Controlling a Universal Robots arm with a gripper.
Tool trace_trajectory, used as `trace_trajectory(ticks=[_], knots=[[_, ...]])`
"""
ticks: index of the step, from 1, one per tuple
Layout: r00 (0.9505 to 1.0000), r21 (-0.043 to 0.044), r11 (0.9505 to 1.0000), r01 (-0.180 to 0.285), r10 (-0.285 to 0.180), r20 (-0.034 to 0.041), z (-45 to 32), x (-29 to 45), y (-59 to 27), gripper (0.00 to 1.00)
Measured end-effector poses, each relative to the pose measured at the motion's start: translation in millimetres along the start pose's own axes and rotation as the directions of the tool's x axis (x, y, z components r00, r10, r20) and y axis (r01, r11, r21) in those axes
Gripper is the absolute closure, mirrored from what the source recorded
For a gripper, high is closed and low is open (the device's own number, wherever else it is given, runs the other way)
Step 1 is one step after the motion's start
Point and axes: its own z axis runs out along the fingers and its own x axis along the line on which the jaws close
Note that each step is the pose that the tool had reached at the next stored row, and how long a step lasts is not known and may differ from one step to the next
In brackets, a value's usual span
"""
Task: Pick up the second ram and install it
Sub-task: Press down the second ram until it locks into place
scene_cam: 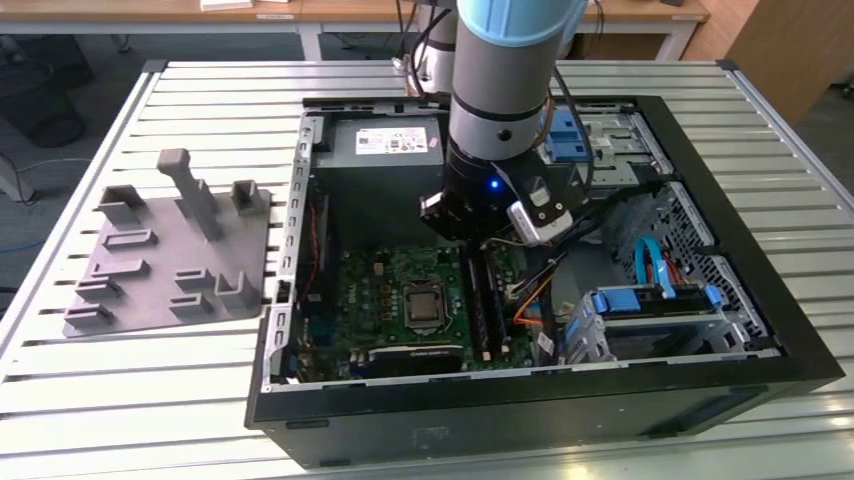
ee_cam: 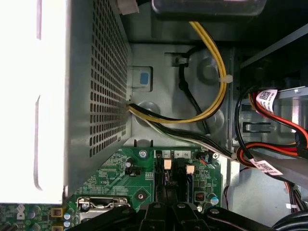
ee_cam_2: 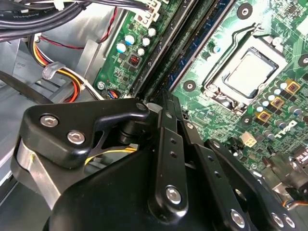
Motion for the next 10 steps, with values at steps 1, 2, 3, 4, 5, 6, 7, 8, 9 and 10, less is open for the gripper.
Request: trace_trajectory(ticks=[1, 2, 3, 4, 5, 6, 7, 8, 9, 10], knots=[[1.0, -0.0001, 1.0, 0.0, 0.0, 0.0, 0.6, 0.0, 0.0, 0.9], [1.0, -0.0002, 1.0, 0.0, 0.0, -0.0001, 1.0, -0.1, 0.0, 0.9], [1.0, 0.0001, 1.0, 0.0, 0.0, -0.0003, 1.2, -0.1, 0.0, 0.9], [1.0, 0.0001, 1.0, 0.0, 0.0, -0.0003, 1.3, -0.1, 0.0, 0.9], [1.0, 0.0, 1.0, 0.0, 0.0, -0.0002, 1.3, -0.2, 0.0, 0.9], [1.0, -0.0004, 1.0, 0.0, 0.0, 0.0, 0.6, -0.2, 0.0, 0.9], [1.0, -0.0021, 1.0, 0.0, 0.0, 0.0007, -1.3, -0.3, 0.2, 0.9], [1.0, -0.0012, 1.0, 0.0, 0.0, 0.0003, -5.0, -0.3, 0.2, 0.9], [1.0, -0.0003, 1.0, 0.0, 0.0, 0.0, -8.5, -0.3, 0.1, 0.9], [1.0, -0.0005, 1.0, 0.0, 0.0, 0.0, -10.2, -0.3, 0.1, 0.9]])
